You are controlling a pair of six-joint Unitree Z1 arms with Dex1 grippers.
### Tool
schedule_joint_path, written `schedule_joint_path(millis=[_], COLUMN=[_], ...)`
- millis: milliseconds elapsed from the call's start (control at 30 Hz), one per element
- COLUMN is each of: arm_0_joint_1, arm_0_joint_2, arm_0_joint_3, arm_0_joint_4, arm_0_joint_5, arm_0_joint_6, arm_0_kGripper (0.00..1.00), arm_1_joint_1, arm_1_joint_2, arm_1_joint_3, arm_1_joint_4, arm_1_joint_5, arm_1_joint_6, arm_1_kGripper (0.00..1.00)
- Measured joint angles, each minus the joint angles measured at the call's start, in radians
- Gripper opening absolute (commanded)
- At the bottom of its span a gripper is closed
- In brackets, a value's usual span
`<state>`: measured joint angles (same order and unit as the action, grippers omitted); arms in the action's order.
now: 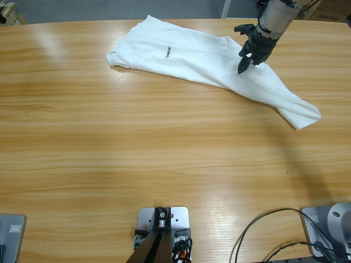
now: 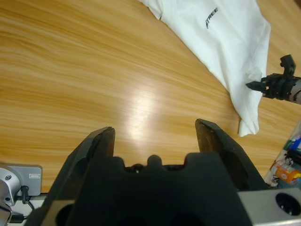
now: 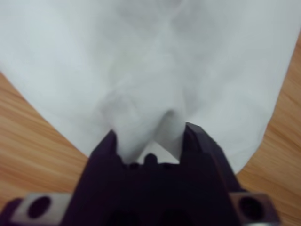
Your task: Fold clothes
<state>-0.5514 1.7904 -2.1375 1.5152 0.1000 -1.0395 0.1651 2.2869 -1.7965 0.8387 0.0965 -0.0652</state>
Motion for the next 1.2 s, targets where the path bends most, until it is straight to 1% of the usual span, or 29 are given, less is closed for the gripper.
schedule_joint_path(millis=[133,167,200,233,367,500,600,733,833,900,933,1033,1067,1100,1133,1200], arm_0_joint_1=[-0.005,-0.006,-0.006,-0.006,-0.008,-0.008,-0.008,-0.008,-0.009,-0.009,-0.009,-0.009,-0.009,-0.009,-0.009,-0.009], arm_0_joint_2=[0.0,-0.001,-0.001,-0.002,-0.009,-0.018,-0.019,-0.019,-0.023,-0.031,-0.037,-0.052,-0.056,-0.06,-0.063,-0.069], arm_0_joint_3=[0.013,0.019,0.024,0.026,0.028,0.028,0.028,0.029,0.039,0.051,0.06,0.083,0.085,0.086,0.086,0.086], arm_0_joint_4=[0.0,0.0,0.0,0.0,0.0,0.0,0.0,0.0,0.0,0.0,0.0,0.0,0.0,0.0,0.0,0.0], arm_0_joint_5=[0.0,0.0,0.0,0.0,0.0,0.005,0.007,0.007,0.007,0.007,0.007,0.01,0.01,0.011,0.011,0.011], arm_0_joint_6=[-0.006,-0.008,-0.01,-0.012,-0.023,-0.04,-0.047,-0.05,-0.05,-0.05,-0.051,-0.055,-0.056,-0.058,-0.061,-0.065], arm_0_kGripper=[0.666,0.681,0.748,0.792,0.793,0.793,0.793,0.789,0.769,0.734,0.734,0.734,0.734,0.734,0.734,0.734], arm_1_joint_1=[0.0,0.0,0.0,0.0,0.0,0.018,0.107,0.302,0.441,0.497,0.514,0.532,0.534,0.534,0.535,0.536], arm_1_joint_2=[-0.001,-0.002,-0.005,-0.009,-0.057,-0.134,-0.237,-0.398,-0.474,-0.494,-0.504,-0.525,-0.522,-0.517,-0.508,-0.5], arm_1_joint_3=[0.0,0.0,0.0,0.0,0.0,0.002,0.037,0.211,0.37,0.468,0.51,0.603,0.626,0.644,0.661,0.676], arm_1_joint_4=[-0.004,-0.004,-0.004,-0.004,-0.004,0.003,0.048,0.083,0.094,0.109,0.116,0.148,0.164,0.178,0.189,0.199], arm_1_joint_5=[0.009,0.009,0.009,0.009,0.019,0.107,0.199,0.34,0.45,0.509,0.526,0.55,0.554,0.555,0.555,0.522], arm_1_joint_6=[-0.033,-0.038,-0.041,-0.046,-0.079,-0.099,-0.098,-0.074,-0.047,-0.014,0.003,0.027,0.029,0.032,0.04,0.074], arm_1_kGripper=[0.0,0.0,0.0,0.0,0.0,0.0,0.0,0.0,0.0,0.0,0.0,0.0,0.387,0.936,0.999,1.0])
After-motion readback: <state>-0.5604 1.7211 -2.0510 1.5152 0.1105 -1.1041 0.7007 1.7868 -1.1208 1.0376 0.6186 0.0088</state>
